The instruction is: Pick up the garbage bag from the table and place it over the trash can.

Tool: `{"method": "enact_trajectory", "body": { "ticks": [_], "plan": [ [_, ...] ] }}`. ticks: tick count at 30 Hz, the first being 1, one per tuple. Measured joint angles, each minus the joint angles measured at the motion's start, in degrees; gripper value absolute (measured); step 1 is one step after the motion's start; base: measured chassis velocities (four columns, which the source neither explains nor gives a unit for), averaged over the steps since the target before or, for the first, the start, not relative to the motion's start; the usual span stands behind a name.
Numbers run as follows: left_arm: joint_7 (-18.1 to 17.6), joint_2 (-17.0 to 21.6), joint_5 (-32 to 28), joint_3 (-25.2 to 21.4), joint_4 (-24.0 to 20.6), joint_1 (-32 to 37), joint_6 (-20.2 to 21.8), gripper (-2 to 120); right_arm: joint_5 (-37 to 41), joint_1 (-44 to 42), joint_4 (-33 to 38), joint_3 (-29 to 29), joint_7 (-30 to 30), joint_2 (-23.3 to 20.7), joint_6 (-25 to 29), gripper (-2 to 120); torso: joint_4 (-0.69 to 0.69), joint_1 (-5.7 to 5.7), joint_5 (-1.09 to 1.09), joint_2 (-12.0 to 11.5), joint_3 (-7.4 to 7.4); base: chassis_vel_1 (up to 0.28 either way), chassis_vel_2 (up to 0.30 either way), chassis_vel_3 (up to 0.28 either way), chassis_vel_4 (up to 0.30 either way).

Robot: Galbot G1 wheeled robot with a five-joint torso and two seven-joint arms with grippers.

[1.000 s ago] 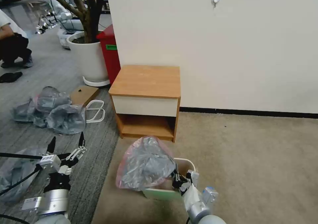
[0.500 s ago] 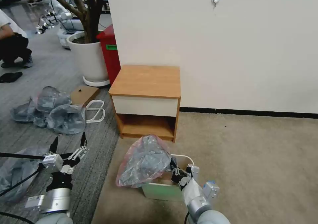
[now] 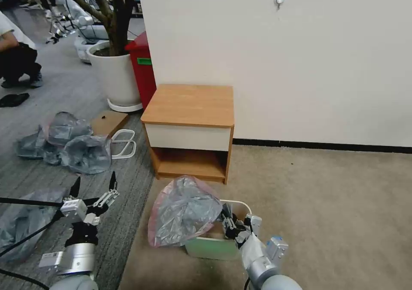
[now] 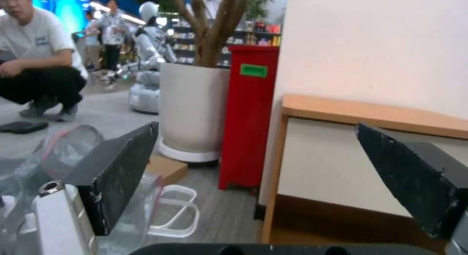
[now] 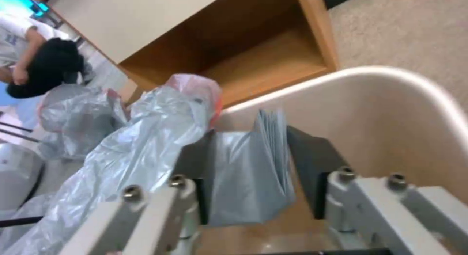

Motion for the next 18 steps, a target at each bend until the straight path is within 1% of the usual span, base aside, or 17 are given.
{"method": "enact_trajectory", "body": {
  "ticks": [1, 2, 3, 4, 5, 6, 7, 9, 10, 11, 12, 13, 14, 15, 16, 17, 18],
  "plan": [
    [0.0, 0.0, 0.0, 0.0, 0.0, 0.0, 0.0, 100, 0.0, 0.0, 0.0, 0.0, 0.0, 0.0, 0.0, 43, 0.0, 0.0, 0.0, 0.0, 0.0, 0.0, 0.0, 0.0, 0.0],
    [0.5, 0.2, 0.1, 0.1, -0.1, 0.1, -0.7, 100, -0.5, -0.3, 0.5, 0.1, 0.4, -0.2, 0.0, 46, 0.0, 0.0, 0.0, 0.0, 0.0, 0.0, 0.0, 0.0, 0.0],
    [1.3, 0.6, 0.8, 0.2, -0.1, 0.0, -2.0, 100, -1.2, -0.9, 1.2, 0.4, 0.7, -0.5, 0.0, 53, 0.0, 0.0, -0.01, 0.0, 0.0, 0.0, 0.0, 0.0, 0.0],
    [1.5, 1.0, 1.5, 0.2, -0.1, -0.1, -3.0, 100, -1.5, -1.2, 1.5, 0.6, 0.7, -0.7, 0.0, 56, 0.0, 0.0, -0.01, 0.0, 0.0, 0.0, 0.0, 0.0, 0.0],
    [1.5, 1.0, 1.5, 0.2, -0.1, -0.1, -3.0, 100, -1.5, -1.2, 1.5, 0.6, 0.7, -0.7, 0.0, 56, 0.0, 0.0, -0.01, 0.0, 0.0, 0.0, 0.0, 0.0, 0.0],
    [1.5, 1.4, 2.4, 0.3, 0.0, -0.2, -4.2, 100, -1.8, -1.6, 2.0, 1.0, 0.8, -0.9, 0.1, 61, 0.01, 0.0, -0.01, 0.0, 0.0, 0.0, 0.0, 0.0, 0.0],
    [0.6, 2.2, 4.0, 0.8, 0.3, -0.6, -6.2, 100, -2.3, -2.1, 2.4, 1.4, 0.8, -1.1, 0.4, 64, 0.0, 0.0, -0.01, 0.0, 0.0, 0.0, 0.0, 0.0, 0.0],
    [-1.8, 3.8, 7.5, 1.3, 0.5, -1.2, -9.3, 100, -4.3, -3.1, 3.4, 2.6, 0.7, -1.0, 1.2, 76, 0.0, 0.0, -0.01, 0.0, 0.0, 0.0, 0.0, 0.0, 0.0],
    [-1.8, 3.8, 7.5, 1.3, 0.5, -1.2, -9.3, 100, -4.3, -3.1, 3.4, 2.6, 0.7, -1.0, 1.2, 76, 0.0, 0.0, -0.01, 0.0, 0.0, 0.0, 0.0, 0.0, 0.0],
    [-3.5, 4.5, 9.6, 1.5, 0.3, -1.2, -9.6, 100, -5.3, -3.6, 3.9, 3.1, 0.6, -0.8, 1.6, 78, 0.0, 0.0, -0.01, 0.0, 0.0, 0.0, 0.0, 0.0, 0.0],
    [-5.8, 5.4, 11.7, 2.1, 0.0, -1.3, -9.4, 100, -6.9, -4.4, 4.6, 4.0, 0.0, -0.2, 2.2, 83, 0.02, 0.0, -0.01, 0.0, 0.0, 0.0, 0.0, 0.0, 0.0],
    [-11.2, 7.3, 14.5, 3.8, -0.6, -1.8, -8.3, 100, -9.6, -5.7, 5.6, 5.5, -1.3, 1.0, 3.6, 89, 0.01, 0.0, 0.0, 0.0, 0.0, 0.0, 0.0, 0.0, 0.0],
    [-11.2, 7.3, 14.5, 3.8, -0.6, -1.8, -8.3, 100, -9.6, -5.7, 5.6, 5.5, -1.3, 1.0, 3.6, 89, 0.01, 0.0, 0.0, 0.0, 0.0, 0.0, 0.0, 0.0, 0.0],
    [-14.4, 8.5, 15.5, 5.2, -1.1, -2.0, -6.7, 100, -11.2, -6.4, 6.1, 6.4, -2.1, 1.9, 4.5, 92, 0.01, 0.0, -0.01, 0.0, 0.0, 0.0, 0.0, 0.0, 0.0],
    [-18.5, 11.1, 14.9, 8.0, -2.9, -2.6, -1.6, 100, -13.5, -7.8, 7.2, 7.8, -3.5, 3.5, 6.3, 98, 0.0, 0.0, -0.04, 0.0, 0.0, 0.0, 0.0, 0.0, 0.0],
    [-19.4, 12.6, 13.2, 9.4, -4.3, -3.0, 1.7, 100, -14.4, -8.6, 7.9, 8.6, -4.0, 4.4, 7.2, 99, 0.01, 0.0, -0.03, 0.0, 0.0, 0.0, 0.0, 0.0, 0.0],
    [-19.4, 12.6, 13.2, 9.4, -4.3, -3.0, 1.7, 100, -14.4, -8.6, 7.9, 8.6, -4.0, 4.4, 7.2, 99, 0.01, 0.0, -0.03, 0.0, 0.0, 0.0, 0.0, 0.0, 0.0]
  ]
}}
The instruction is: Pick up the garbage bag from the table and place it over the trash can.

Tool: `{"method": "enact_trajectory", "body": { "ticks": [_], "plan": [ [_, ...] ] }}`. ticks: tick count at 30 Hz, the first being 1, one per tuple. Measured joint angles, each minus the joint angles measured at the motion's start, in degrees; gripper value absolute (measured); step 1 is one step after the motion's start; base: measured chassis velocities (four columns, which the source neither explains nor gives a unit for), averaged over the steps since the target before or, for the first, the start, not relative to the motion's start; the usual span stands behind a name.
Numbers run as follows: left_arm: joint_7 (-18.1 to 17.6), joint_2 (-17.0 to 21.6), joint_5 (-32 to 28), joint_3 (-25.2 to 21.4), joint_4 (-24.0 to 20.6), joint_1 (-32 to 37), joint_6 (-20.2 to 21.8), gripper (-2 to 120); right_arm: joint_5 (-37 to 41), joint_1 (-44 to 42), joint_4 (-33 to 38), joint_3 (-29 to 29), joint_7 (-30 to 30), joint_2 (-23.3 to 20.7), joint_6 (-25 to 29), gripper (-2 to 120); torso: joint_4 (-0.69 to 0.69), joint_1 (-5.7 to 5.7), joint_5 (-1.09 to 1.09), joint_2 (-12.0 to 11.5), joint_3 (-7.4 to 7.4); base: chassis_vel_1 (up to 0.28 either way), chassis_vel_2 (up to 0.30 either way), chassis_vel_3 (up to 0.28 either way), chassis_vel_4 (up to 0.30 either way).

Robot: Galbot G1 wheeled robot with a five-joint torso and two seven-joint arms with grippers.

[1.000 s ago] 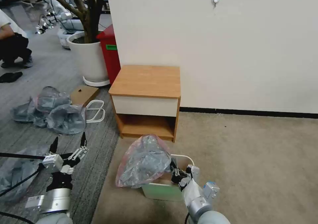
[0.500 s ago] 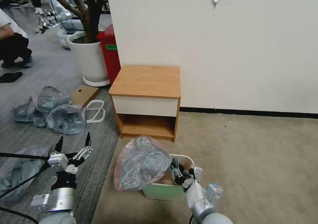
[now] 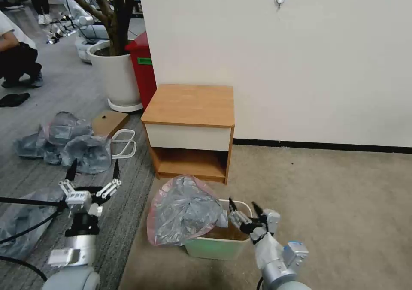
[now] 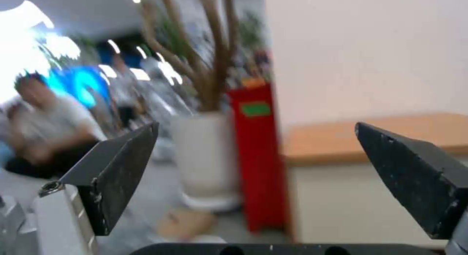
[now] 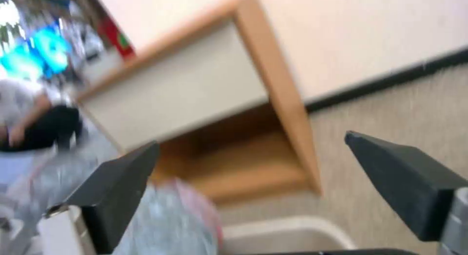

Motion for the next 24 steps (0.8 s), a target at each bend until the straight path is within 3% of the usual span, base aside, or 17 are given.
{"method": "enact_trajectory", "body": {
  "ticks": [3, 4, 7, 8, 11, 12, 16, 24],
  "plan": [
    [-1.2, 7.2, -14.0, 6.4, -7.6, -2.9, 21.2, 100, -1.2, -2.7, 2.1, 2.7, -1.1, 3.8, 2.2, 100, -0.03, 0.0, 0.04, 0.0, 0.0, 0.0, 0.0, 0.0, 0.0],
    [-1.2, 7.2, -14.0, 6.4, -7.6, -2.9, 21.2, 100, -1.2, -2.7, 2.1, 2.7, -1.1, 3.8, 2.2, 100, -0.03, 0.0, 0.04, 0.0, 0.0, 0.0, 0.0, 0.0, 0.0],
    [-1.5, 11.7, -22.3, 9.9, -8.6, -6.0, 38.2, 100, -3.2, -4.8, 2.8, 4.2, -1.7, 6.2, 4.4, 100, -0.02, 0.0, 0.02, 0.0, 0.0, 0.0, 0.0, 0.0, 0.0],
    [-1.5, 11.7, -22.3, 9.9, -8.6, -6.0, 38.2, 100, -3.2, -4.8, 2.8, 4.2, -1.7, 6.2, 4.4, 100, -0.02, 0.0, 0.02, 0.0, 0.0, 0.0, 0.0, 0.0, 0.0],
    [0.0, 12.7, -27.9, 10.8, -6.8, -7.9, 49.2, 100, -4.9, -6.9, 3.3, 4.7, -2.5, 8.2, 6.7, 100, -0.01, 0.0, 0.01, 0.0, 0.0, 0.0, 0.0, 0.0, 0.0],
    [0.0, 12.7, -27.9, 10.8, -6.8, -7.9, 49.2, 100, -4.9, -6.9, 3.3, 4.7, -2.5, 8.2, 6.7, 100, -0.01, 0.0, 0.01, 0.0, 0.0, 0.0, 0.0, 0.0, 0.0],
    [0.7, 12.1, -29.0, 12.1, -5.7, -10.4, 56.7, 100, -6.4, -8.2, 2.6, 4.7, -3.4, 9.8, 9.4, 100, 0.0, 0.0, 0.02, 0.0, 0.0, 0.0, 0.0, 0.0, 0.0],
    [0.9, 11.2, -27.4, 14.7, -1.2, -15.1, 58.1, 100, -7.2, -9.4, 1.7, 5.2, -4.2, 10.3, 11.7, 100, -0.01, 0.0, 0.03, 0.0, 0.0, 0.0, 0.0, 0.0, 0.0]
  ]
}}
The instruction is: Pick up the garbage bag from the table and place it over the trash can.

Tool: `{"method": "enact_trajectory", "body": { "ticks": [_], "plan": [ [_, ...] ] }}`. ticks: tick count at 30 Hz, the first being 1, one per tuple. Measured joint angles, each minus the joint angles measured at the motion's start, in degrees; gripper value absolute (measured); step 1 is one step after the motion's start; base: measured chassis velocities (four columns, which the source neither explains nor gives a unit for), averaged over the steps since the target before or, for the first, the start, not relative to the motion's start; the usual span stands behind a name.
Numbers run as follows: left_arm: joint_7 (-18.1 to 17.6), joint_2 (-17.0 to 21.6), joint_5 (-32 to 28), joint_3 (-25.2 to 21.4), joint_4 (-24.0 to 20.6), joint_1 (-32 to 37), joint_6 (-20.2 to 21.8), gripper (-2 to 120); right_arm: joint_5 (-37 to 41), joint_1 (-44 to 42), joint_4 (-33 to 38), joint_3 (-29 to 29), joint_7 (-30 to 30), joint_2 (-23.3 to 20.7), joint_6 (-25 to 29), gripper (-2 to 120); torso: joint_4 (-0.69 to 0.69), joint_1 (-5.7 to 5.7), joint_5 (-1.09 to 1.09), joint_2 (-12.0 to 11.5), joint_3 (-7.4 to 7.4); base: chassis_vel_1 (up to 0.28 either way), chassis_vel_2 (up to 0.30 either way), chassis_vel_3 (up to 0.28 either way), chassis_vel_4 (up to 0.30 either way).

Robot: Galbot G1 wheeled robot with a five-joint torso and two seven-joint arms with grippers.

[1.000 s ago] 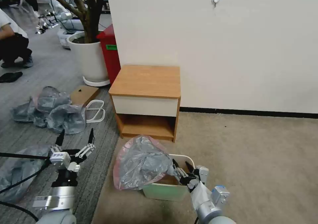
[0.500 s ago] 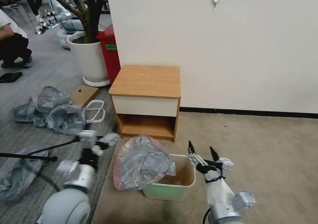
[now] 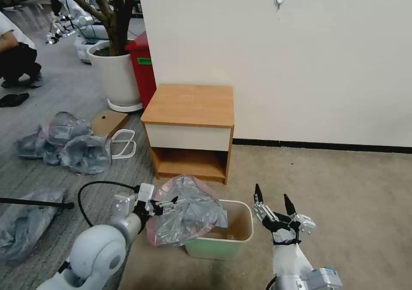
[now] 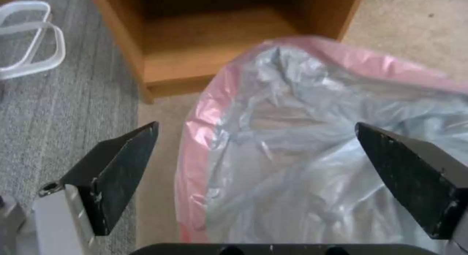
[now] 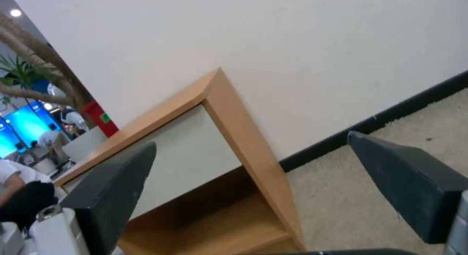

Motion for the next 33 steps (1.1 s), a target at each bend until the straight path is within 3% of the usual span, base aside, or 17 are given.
{"method": "enact_trajectory", "body": {
  "ticks": [15, 28, 33],
  "plan": [
    [0.9, -3.1, -0.3, 5.7, 5.8, -2.0, -0.7, 100, -1.9, -0.9, -0.6, 0.0, -1.1, 0.3, 2.6, 100, 0.0, 0.0, -0.01, 0.0, 0.0, 0.0, 0.0, 0.0, 0.0],
    [-0.1, -4.2, -4.4, 6.4, 6.5, -2.4, -0.9, 100, -1.8, -1.9, -0.7, 0.9, -1.1, -0.3, 4.3, 100, 0.0, 0.0, 0.0, 0.0, 0.0, 0.0, 0.0, 0.0, 0.0],
    [-0.1, -4.4, -5.9, 6.1, 6.8, -1.9, -1.0, 83, -2.5, -2.3, -1.2, 0.3, -1.1, -0.3, 5.1, 100, 0.0, 0.0, -0.01, 0.0, 0.0, 0.0, 0.0, 0.0, 0.0]
  ]
}}
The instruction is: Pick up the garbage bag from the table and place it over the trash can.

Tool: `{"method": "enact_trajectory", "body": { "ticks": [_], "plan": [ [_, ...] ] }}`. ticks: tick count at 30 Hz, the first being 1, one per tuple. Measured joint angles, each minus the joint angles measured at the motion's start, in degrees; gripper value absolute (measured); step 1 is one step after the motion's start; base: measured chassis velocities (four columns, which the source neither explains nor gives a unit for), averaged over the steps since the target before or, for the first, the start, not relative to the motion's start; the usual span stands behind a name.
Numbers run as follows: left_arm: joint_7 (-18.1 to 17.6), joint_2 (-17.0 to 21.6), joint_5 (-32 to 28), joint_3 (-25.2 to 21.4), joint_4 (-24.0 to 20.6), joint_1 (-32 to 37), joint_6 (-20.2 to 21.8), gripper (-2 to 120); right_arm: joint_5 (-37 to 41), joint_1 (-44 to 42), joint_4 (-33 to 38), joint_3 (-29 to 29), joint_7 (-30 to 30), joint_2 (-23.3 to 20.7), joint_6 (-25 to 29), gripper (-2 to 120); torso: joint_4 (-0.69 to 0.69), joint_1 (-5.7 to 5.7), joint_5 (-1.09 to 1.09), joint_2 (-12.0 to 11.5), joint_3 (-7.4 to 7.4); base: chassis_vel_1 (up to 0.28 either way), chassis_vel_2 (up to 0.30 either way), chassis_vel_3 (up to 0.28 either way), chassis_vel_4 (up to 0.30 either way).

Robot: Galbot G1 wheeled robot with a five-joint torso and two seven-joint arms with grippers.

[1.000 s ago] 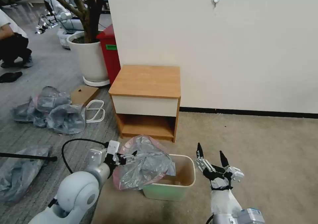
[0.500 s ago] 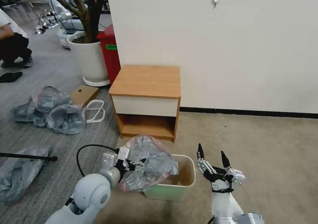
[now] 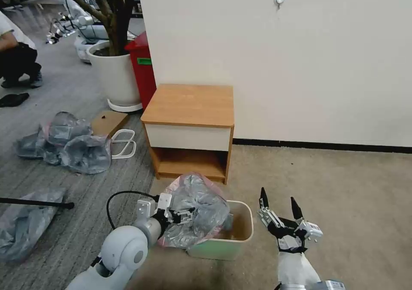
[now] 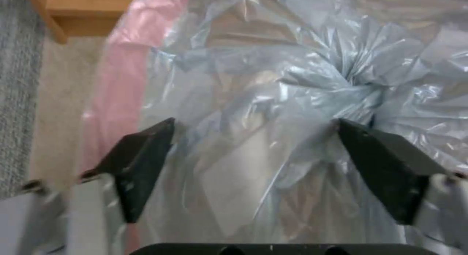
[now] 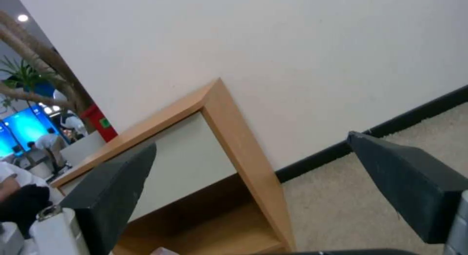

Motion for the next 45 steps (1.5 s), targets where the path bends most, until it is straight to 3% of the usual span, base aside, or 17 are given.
{"method": "enact_trajectory", "body": {
  "ticks": [8, 16, 20, 26, 32, 34, 35, 36, 38, 39, 41, 44, 45],
  "plan": [
    [0.4, -2.0, -1.2, -1.1, 3.0, 0.1, -0.1, 68, -0.6, -1.0, -0.6, -0.3, -0.1, 0.0, 1.4, 100, 0.0, 0.0, -0.01, 0.0, 0.0, 0.0, 0.0, 0.0, 0.0],
    [0.9, -4.4, -1.0, -0.5, 4.1, 0.4, -0.3, 41, -1.4, -1.8, -0.6, -0.5, -0.2, 0.0, 2.3, 100, 0.01, 0.0, 0.02, 0.0, 0.0, 0.0, 0.0, 0.0, 0.0],
    [0.9, -5.2, -0.3, -0.4, 4.1, 0.4, -0.3, 21, -1.8, -2.0, -0.7, -0.5, -0.2, 0.0, 2.6, 100, 0.0, 0.0, 0.0, 0.0, -0.01, 0.0, 0.0, 0.0, 0.0],
    [0.7, -6.1, 1.2, -1.3, 3.7, 1.6, -0.2, 5, -2.0, -2.0, -0.8, -0.8, -0.2, -0.1, 2.7, 100, 0.0, 0.0, 0.0, 0.0, -0.01, 0.0, 0.0, 0.0, 0.0],
    [0.1, -6.6, 2.0, -1.9, 3.0, 2.3, -0.3, 5, -2.3, -1.7, -0.8, -1.3, -0.2, -0.3, 2.6, 100, -0.01, 0.0, -0.04, 0.0, 0.0, 0.0, 0.0, 0.0, 0.0],
    [0.0, -6.7, 3.8, -2.0, 2.3, 3.2, -2.9, 5, -2.3, -1.3, -0.5, -1.8, -0.2, -0.4, 1.9, 100, -0.02, 0.0, -0.02, 0.0, 0.0, 0.0, 0.0, 0.0, 0.0],
    [-0.1, -6.7, 5.9, -2.0, 1.9, 3.9, -6.4, 4, -2.3, -0.9, 0.1, -2.2, -0.4, -0.4, 1.2, 100, -0.02, 0.0, -0.01, 0.0, 0.01, 0.0, 0.0, 0.0, 0.0],
    [-0.1, -6.7, 5.9, -2.0, 1.9, 3.9, -6.4, 4, -2.3, -0.9, 0.1, -2.2, -0.4, -0.4, 1.2, 100, -0.02, 0.0, -0.01, 0.0, 0.01, 0.0, 0.0, 0.0, 0.0],
    [0.0, -6.8, 11.3, -1.7, 1.7, 5.8, -15.9, 4, -2.0, 0.3, 1.5, -4.2, -1.5, -1.0, -1.7, 100, -0.01, 0.0, 0.0, 0.0, 0.0, 0.0, 0.0, 0.0, 0.0],
    [0.2, -7.0, 13.0, -1.8, 1.7, 6.7, -20.3, 4, -1.7, 0.9, 2.4, -5.7, -2.6, -1.5, -4.9, 100, 0.0, 0.0, 0.01, 0.0, 0.0, 0.0, 0.0, 0.0, 0.0],
    [0.4, -7.1, 13.6, -1.9, 1.6, 7.2, -22.0, 4, -1.2, 1.3, 3.0, -6.6, -3.8, -2.0, -8.1, 100, 0.0, 0.0, 0.01, 0.0, 0.0, 0.0, 0.0, 0.0, 0.0],
    [2.1, -7.8, 14.5, -2.4, 0.6, 9.0, -28.4, 4, 2.7, 5.1, 4.9, -10.1, -6.9, -4.6, -23.7, 100, 0.0, 0.0, 0.0, 0.0, 0.0, 0.0, 0.0, 0.0, 0.0],
    [2.1, -7.8, 14.5, -2.4, 0.6, 9.0, -28.4, 4, 2.7, 5.1, 4.9, -10.1, -6.9, -4.6, -23.7, 100, 0.0, 0.0, 0.0, 0.0, 0.0, 0.0, 0.0, 0.0, 0.0]
  ]
}}
